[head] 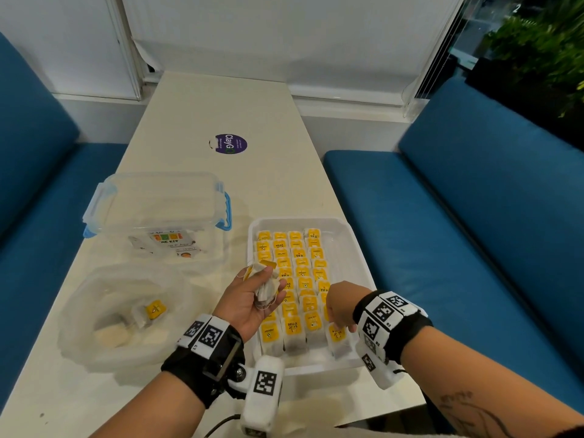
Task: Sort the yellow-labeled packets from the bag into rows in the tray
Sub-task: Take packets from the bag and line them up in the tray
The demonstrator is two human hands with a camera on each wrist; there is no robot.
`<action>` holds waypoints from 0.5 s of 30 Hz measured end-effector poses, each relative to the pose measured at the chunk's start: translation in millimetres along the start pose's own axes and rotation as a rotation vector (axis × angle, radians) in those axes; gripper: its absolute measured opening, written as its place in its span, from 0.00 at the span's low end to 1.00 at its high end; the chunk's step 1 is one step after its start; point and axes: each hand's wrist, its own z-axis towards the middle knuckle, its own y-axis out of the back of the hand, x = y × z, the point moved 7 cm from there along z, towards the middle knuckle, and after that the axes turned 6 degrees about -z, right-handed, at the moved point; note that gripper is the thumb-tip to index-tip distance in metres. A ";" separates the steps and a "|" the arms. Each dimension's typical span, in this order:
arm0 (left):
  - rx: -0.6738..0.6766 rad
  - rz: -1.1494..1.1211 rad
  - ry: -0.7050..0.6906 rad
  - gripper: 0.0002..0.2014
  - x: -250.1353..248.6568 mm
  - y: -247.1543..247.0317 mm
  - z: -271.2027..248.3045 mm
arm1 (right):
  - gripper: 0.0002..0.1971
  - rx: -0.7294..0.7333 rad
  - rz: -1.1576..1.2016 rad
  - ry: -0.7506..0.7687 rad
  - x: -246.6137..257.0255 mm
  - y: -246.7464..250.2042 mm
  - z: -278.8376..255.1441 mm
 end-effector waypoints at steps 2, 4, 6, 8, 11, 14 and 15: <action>0.000 0.003 0.002 0.02 0.2 0.8 0.2 | 0.15 0.013 -0.041 -0.005 0.4 -0.7 0.3; -0.002 0.008 0.003 0.02 0.7 2.0 0.5 | 0.15 0.021 -0.042 -0.021 0.5 0.1 -1.1; -0.003 0.015 0.004 0.02 1.3 2.6 0.2 | 0.16 0.012 -0.053 -0.019 1.1 1.5 -1.0; -0.001 0.019 0.004 0.02 1.7 2.2 -0.3 | 0.19 -0.006 -0.054 -0.031 1.1 4.0 -1.8; 0.010 0.014 0.006 0.02 0.3 0.1 -1.8 | 0.22 -0.015 -0.029 -0.053 -1.6 10.7 -7.5; 0.027 0.006 0.004 0.02 -2.0 -2.0 -2.2 | 0.13 -0.012 0.076 -0.061 -8.2 25.0 -20.2; 0.037 0.006 0.004 0.04 -2.2 -3.4 -2.2 | 0.11 -0.028 0.141 -0.054 -11.2 31.2 -24.8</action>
